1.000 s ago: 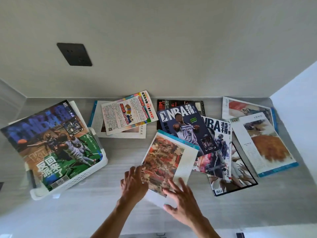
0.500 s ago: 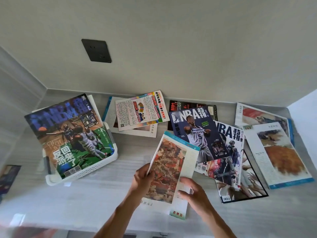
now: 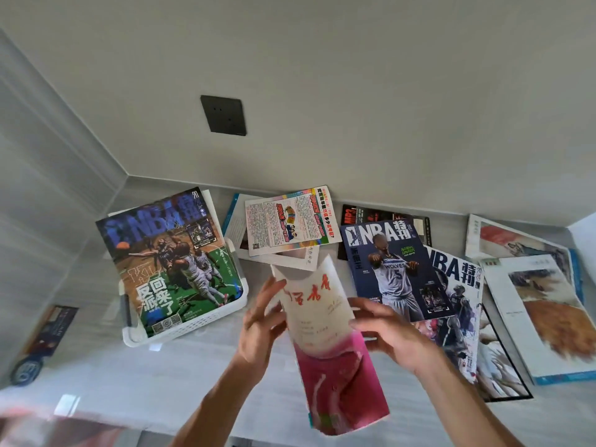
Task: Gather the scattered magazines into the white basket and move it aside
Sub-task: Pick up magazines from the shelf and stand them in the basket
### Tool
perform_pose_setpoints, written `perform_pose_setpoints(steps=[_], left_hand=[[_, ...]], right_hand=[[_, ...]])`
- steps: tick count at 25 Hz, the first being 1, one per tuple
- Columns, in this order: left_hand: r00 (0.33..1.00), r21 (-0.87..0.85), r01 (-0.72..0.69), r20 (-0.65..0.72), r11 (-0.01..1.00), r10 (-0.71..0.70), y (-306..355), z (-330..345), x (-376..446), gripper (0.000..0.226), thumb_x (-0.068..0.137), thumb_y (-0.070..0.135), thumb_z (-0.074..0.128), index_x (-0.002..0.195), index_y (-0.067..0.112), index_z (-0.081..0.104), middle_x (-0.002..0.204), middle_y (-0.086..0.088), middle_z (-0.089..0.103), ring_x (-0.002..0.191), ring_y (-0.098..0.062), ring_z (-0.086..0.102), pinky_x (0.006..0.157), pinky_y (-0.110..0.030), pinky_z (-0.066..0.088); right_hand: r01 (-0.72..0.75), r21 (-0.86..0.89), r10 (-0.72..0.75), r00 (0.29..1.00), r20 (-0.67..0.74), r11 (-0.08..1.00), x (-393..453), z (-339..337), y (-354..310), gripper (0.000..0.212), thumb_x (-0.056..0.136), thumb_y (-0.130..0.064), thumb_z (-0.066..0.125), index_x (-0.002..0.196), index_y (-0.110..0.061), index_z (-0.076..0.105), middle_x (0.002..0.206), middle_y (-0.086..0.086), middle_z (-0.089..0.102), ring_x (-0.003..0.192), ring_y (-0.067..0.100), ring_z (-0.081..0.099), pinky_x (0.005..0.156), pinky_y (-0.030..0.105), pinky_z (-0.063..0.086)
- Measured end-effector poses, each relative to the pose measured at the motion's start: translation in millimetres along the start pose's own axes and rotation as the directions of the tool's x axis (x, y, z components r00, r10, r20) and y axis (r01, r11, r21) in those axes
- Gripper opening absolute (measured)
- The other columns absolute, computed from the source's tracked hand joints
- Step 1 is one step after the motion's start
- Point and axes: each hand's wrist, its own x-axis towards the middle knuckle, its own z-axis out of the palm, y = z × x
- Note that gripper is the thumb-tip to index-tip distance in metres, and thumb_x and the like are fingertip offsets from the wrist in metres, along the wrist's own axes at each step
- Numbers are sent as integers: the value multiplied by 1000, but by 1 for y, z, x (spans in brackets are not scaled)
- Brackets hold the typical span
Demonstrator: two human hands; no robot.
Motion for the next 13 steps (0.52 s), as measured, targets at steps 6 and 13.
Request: perform_pose_setpoints(steps=[6, 13], left_hand=[[805, 219, 502, -472, 836, -360, -41, -6, 4, 32, 83, -12, 47, 101, 11, 61, 93, -12, 70, 70, -20, 60, 51, -22, 43], [941, 209, -328, -8, 921, 337, 17, -46, 8, 25, 79, 18, 73, 104, 15, 73, 97, -3, 77, 86, -19, 72, 72, -30, 59]], right_hand=[[-19, -173, -45, 932, -360, 985, 22, 35, 33, 46, 74, 22, 50, 108, -3, 67, 90, 7, 75, 81, 21, 68, 57, 20, 49], [533, -167, -556, 761, -334, 830, -5, 21, 0, 16, 89, -15, 65, 104, -19, 67, 101, -3, 76, 91, 9, 72, 73, 18, 56]])
